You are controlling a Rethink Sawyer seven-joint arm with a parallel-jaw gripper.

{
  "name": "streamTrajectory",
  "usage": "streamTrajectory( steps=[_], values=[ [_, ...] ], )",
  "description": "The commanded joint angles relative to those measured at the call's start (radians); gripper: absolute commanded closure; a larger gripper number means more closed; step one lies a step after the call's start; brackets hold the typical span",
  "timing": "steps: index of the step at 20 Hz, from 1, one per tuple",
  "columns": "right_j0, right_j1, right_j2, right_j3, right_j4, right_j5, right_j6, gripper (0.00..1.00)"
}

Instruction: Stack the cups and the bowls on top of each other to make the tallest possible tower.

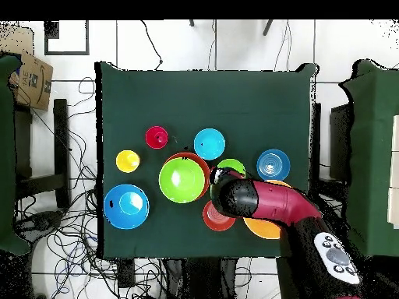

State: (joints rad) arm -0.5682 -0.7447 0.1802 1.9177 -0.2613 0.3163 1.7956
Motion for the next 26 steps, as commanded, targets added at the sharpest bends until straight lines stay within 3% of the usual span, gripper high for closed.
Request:
streamTrajectory(
  steps=[1,18,26],
  values=[
    [-0.018,-0.016,0.099,0.003,-0.052,0.129,-0.08,0.0],
    [-0.038,0.032,0.087,0.002,-0.126,0.078,-0.067,0.0],
    [-0.074,0.137,0.098,-0.094,-0.194,0.033,-0.105,0.0]
  ],
)
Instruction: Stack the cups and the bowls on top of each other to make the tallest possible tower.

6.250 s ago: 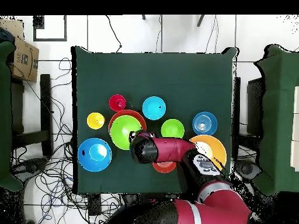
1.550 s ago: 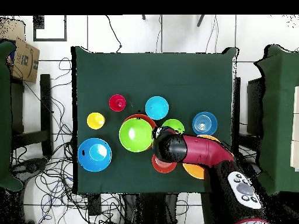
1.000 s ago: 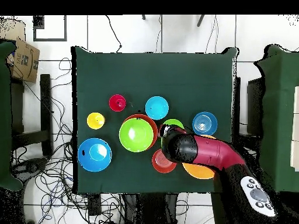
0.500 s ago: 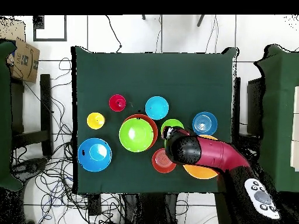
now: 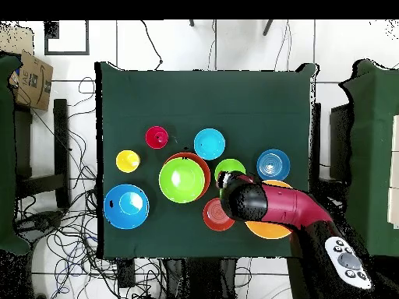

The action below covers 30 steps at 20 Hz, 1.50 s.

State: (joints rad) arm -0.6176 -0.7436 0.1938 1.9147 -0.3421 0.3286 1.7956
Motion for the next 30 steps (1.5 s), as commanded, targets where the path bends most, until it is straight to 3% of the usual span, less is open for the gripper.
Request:
streamTrajectory(
  steps=[1,14,21,30],
  values=[
    [-0.03,0.149,0.086,-0.107,-0.126,0.015,-0.111,0.0],
    [-0.104,0.188,0.156,-0.187,-0.188,0.077,-0.165,0.0],
    [-0.121,0.153,0.206,-0.21,-0.154,0.182,-0.184,0.0],
    [-0.117,0.15,0.236,-0.237,-0.156,0.227,-0.163,0.0]
  ],
)
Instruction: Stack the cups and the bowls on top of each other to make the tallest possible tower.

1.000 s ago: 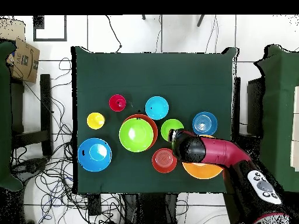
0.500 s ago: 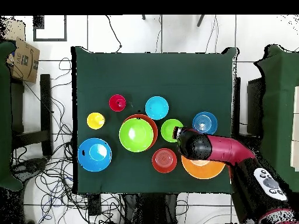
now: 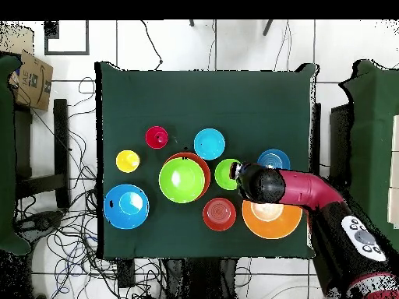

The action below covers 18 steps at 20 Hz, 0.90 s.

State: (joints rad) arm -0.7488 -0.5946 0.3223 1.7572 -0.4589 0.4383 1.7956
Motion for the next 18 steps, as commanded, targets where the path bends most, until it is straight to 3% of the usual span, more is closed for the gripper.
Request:
streamTrajectory(
  steps=[1,10,18],
  values=[
    [0.014,-0.003,0.111,-0.079,-0.038,0.123,-0.161,0.0],
    [0.003,0.007,0.12,-0.103,-0.068,0.121,-0.167,0.0],
    [-0.024,-0.019,0.149,-0.13,-0.056,0.202,-0.221,0.0]
  ],
)
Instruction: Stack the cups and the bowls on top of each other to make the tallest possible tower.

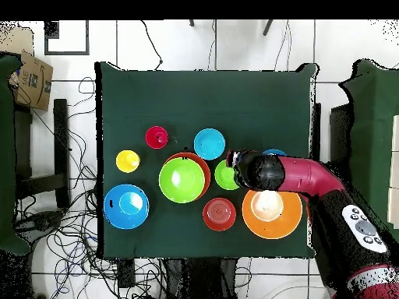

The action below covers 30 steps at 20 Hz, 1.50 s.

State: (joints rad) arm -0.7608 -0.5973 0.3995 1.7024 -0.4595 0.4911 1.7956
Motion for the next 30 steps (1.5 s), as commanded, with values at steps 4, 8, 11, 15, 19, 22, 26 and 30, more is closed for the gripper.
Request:
streamTrajectory(
  steps=[4,8,11,15,19,22,26,30],
  values=[
    [-0.024,-0.004,0.077,-0.092,-0.069,0.161,-0.234,0.0],
    [-0.045,0.023,0.082,-0.109,-0.088,0.166,-0.253,0.0],
    [-0.066,0.039,0.088,-0.113,-0.106,0.168,-0.269,0.0],
    [-0.078,0.045,0.098,-0.112,-0.119,0.167,-0.27,0.0],
    [-0.081,0.053,0.104,-0.112,-0.131,0.164,-0.263,0.0],
    [-0.086,0.056,0.107,-0.114,-0.143,0.16,-0.262,0.0],
    [-0.094,0.083,0.096,-0.127,-0.178,0.167,-0.274,0.0],
    [-0.11,0.119,0.083,-0.117,-0.222,0.12,-0.258,0.0]
  ],
)
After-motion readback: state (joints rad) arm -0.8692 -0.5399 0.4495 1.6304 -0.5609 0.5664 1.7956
